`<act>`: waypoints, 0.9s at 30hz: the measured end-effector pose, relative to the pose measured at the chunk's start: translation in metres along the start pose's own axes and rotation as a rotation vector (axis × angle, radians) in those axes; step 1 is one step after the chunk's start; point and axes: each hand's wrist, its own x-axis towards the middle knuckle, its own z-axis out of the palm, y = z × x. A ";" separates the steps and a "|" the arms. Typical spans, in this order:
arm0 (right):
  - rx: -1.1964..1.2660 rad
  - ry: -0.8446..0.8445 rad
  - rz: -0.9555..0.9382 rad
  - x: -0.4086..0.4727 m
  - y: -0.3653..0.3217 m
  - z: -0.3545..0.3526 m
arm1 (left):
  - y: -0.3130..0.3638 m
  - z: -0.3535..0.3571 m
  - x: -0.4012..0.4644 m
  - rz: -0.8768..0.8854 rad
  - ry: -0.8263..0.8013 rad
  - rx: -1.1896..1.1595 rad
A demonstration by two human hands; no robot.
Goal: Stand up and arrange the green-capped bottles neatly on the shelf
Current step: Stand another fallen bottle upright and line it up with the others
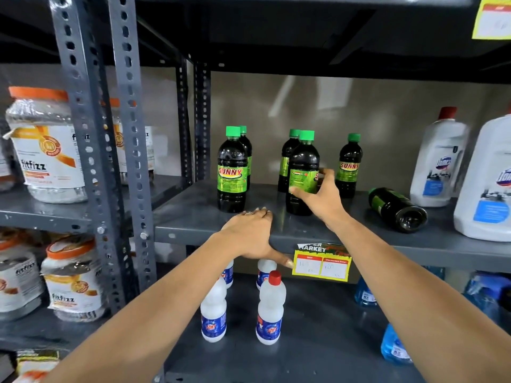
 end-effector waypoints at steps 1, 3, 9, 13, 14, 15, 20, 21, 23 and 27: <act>0.023 -0.016 0.007 0.000 -0.001 0.000 | 0.000 0.000 -0.001 0.001 -0.002 -0.002; 0.078 -0.058 0.025 -0.001 0.000 0.000 | 0.000 -0.001 -0.001 0.005 -0.004 -0.007; 0.075 -0.058 0.010 0.001 0.006 0.001 | 0.000 -0.002 -0.002 0.011 -0.017 -0.016; 0.152 -0.088 0.054 0.005 0.010 0.002 | 0.000 -0.001 -0.002 0.004 -0.014 -0.023; 0.129 -0.081 0.048 0.005 0.010 0.002 | 0.000 -0.002 -0.002 0.004 -0.014 -0.023; 0.113 -0.081 0.039 0.005 0.010 0.002 | 0.000 -0.002 -0.002 0.004 -0.016 -0.024; 0.143 -0.142 0.056 0.007 0.012 0.003 | -0.002 -0.001 0.000 0.013 -0.033 -0.021; 0.125 -0.131 0.054 0.006 0.012 0.003 | -0.002 -0.001 -0.001 0.013 -0.033 -0.018; 0.084 -0.112 0.041 0.004 0.011 0.003 | -0.002 0.000 0.000 0.014 -0.034 -0.013; 0.052 -0.161 0.035 0.003 0.010 0.004 | -0.002 0.000 0.000 0.009 -0.038 -0.023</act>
